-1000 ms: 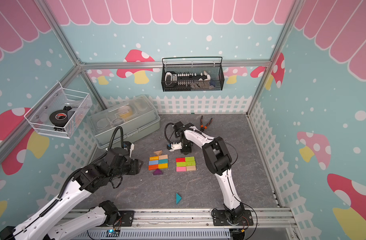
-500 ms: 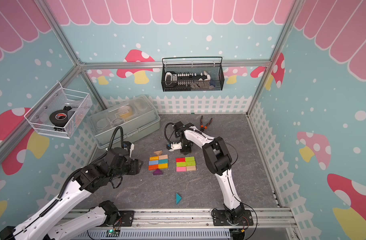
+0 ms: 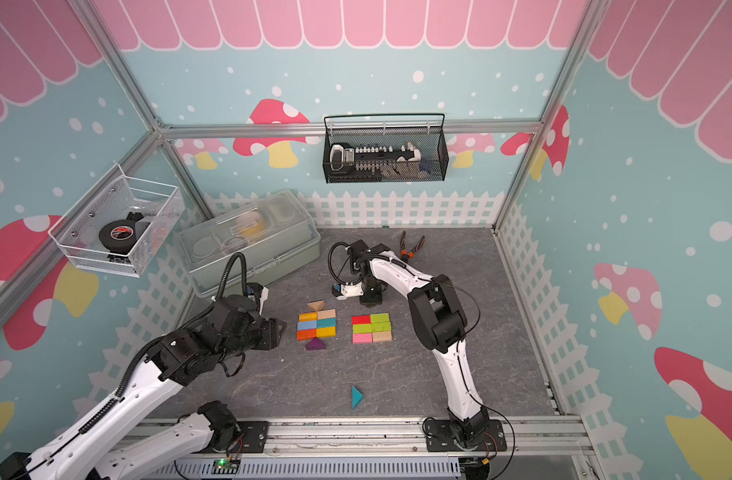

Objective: Assemble a piece of candy with building blocks
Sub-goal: Assemble the building block at the center of the board.

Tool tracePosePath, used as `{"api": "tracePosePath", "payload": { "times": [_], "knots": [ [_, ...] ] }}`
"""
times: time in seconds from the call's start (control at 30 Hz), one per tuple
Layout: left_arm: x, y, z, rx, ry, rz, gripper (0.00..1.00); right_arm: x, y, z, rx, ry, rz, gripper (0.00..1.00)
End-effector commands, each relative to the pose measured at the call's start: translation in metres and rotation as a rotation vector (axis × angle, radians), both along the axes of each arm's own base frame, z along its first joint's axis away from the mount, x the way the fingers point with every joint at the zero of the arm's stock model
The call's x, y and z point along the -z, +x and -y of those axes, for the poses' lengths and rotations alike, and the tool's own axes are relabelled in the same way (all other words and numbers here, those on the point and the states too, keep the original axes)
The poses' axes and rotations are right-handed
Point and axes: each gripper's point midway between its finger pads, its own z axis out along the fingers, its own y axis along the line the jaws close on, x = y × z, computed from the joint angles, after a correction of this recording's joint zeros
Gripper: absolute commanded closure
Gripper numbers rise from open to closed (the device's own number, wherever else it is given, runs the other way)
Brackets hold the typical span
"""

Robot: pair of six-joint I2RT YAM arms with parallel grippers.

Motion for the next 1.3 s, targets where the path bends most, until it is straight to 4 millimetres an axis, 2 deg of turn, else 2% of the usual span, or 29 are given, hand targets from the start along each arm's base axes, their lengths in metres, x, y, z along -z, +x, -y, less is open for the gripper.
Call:
{"api": "tracePosePath", "payload": {
  "times": [0.0,0.6,0.97,1.13,1.27],
  "knots": [
    [0.003,0.0,-0.004,-0.002,0.024,0.001,0.42,-0.001,-0.012,0.0,-0.044,-0.006,-0.024,0.7],
    [0.003,0.0,-0.005,-0.003,0.023,0.001,0.42,0.001,-0.011,0.0,-0.041,-0.011,-0.019,0.61],
    [0.003,0.0,-0.005,-0.003,0.023,0.002,0.42,-0.029,-0.016,-0.01,-0.024,0.082,-0.003,0.6],
    [0.002,0.0,-0.005,-0.003,0.021,0.003,0.42,-0.053,-0.004,-0.019,0.044,0.185,0.046,0.6],
    [0.002,0.0,-0.005,-0.005,0.02,0.006,0.42,-0.052,0.017,-0.025,0.152,0.222,0.067,0.61]
  ]
}}
